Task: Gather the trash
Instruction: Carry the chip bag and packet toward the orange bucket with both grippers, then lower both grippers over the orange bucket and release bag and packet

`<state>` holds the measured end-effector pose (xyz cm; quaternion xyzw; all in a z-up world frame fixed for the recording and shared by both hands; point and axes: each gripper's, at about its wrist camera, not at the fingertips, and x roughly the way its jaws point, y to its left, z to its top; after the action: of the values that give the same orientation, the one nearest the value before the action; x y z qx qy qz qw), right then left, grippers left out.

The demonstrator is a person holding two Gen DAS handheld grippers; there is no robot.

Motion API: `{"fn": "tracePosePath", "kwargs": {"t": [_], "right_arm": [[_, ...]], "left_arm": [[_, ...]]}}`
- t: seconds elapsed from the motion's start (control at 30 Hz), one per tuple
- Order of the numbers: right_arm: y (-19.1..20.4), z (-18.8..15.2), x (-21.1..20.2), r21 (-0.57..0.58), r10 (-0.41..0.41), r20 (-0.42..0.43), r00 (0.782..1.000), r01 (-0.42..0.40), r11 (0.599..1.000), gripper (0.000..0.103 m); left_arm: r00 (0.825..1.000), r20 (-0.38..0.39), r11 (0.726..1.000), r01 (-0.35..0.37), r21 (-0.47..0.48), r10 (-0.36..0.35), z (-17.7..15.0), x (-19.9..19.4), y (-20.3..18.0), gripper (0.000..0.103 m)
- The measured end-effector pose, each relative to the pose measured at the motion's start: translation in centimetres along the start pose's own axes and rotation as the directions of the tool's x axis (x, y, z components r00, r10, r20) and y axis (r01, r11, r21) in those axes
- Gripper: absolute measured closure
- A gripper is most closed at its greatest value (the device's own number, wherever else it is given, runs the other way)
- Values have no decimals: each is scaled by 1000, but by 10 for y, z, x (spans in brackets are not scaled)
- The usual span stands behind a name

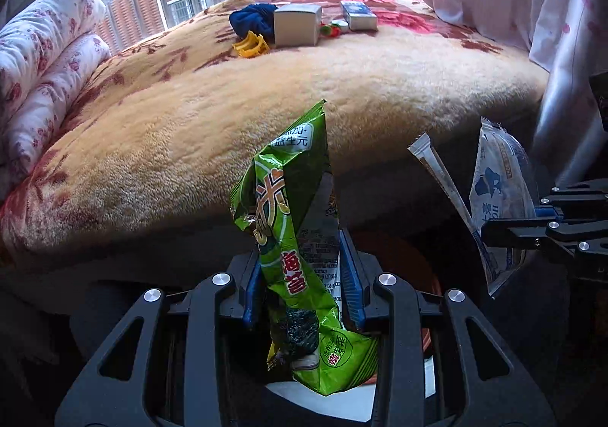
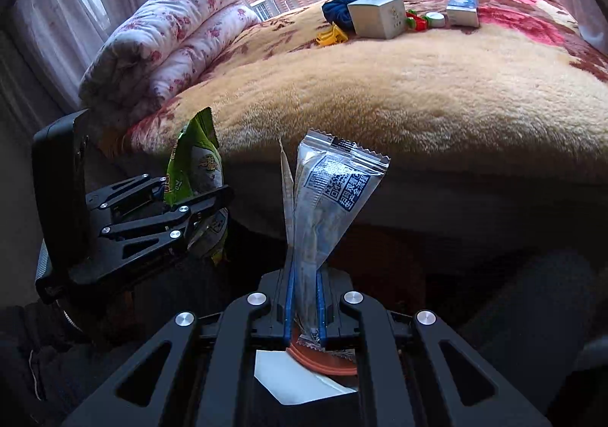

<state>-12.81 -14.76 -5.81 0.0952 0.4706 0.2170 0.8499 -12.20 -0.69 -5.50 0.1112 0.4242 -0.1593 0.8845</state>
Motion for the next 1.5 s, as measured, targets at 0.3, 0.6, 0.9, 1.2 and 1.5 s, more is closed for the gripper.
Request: {"fn": "tracePosePath", "kwargs": {"t": [0.3, 0.6, 0.9, 1.2, 1.5], "right_arm": [[-12, -14, 36, 11, -21, -128, 992, 22, 1000, 94], [-29, -21, 80, 51, -12, -268, 963, 27, 998, 94], [-38, -17, 112, 81, -18, -347, 938, 49, 996, 76], [-39, -11, 115, 104, -34, -351, 936, 75, 992, 58], [-46, -18, 100, 96, -47, -324, 945, 82, 992, 55]], "left_arm": [[985, -167, 998, 47, 28, -42, -18, 47, -2, 69], [939, -332, 992, 113, 64, -86, -34, 100, -12, 68], [886, -451, 989, 145, 42, -111, -45, 132, -10, 55], [870, -482, 991, 133, 22, -106, -51, 141, -2, 21], [884, -457, 994, 108, 1, -96, -49, 137, 3, 21]]}}
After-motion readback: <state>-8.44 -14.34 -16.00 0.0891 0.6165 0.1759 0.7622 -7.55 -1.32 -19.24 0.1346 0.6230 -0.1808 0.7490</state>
